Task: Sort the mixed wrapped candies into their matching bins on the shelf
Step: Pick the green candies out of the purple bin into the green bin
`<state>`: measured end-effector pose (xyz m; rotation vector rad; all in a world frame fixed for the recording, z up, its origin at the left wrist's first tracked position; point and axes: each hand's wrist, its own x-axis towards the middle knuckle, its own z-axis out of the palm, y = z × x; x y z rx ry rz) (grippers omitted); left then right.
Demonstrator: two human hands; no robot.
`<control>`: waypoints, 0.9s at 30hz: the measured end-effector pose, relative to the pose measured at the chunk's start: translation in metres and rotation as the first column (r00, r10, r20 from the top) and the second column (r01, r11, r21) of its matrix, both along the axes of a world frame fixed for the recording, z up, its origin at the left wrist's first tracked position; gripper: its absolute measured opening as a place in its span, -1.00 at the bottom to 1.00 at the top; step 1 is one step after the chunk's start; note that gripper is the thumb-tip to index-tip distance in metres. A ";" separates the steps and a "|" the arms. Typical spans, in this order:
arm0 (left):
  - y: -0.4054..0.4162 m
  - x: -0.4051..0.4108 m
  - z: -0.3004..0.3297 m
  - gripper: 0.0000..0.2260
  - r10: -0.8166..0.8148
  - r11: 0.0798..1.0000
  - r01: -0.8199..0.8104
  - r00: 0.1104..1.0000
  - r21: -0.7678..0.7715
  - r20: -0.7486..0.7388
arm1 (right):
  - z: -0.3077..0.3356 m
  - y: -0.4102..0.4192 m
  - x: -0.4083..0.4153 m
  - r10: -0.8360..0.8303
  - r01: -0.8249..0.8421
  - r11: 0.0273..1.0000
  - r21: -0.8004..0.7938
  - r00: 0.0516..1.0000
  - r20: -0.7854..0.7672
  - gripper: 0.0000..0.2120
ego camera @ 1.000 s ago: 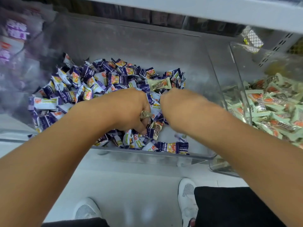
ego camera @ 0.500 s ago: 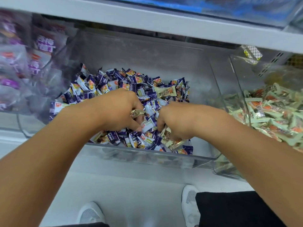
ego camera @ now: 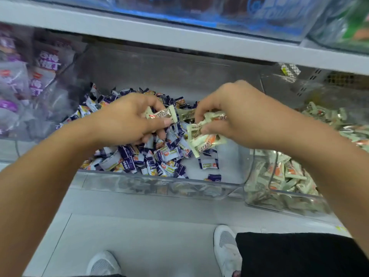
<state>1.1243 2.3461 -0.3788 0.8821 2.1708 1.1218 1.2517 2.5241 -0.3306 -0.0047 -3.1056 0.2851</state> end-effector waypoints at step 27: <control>0.188 0.138 0.028 -0.29 -0.392 0.900 0.434 0.840 0.033 -0.376 | -0.013 0.172 0.146 -0.747 0.518 0.540 -0.663 0.658 -0.095 -0.88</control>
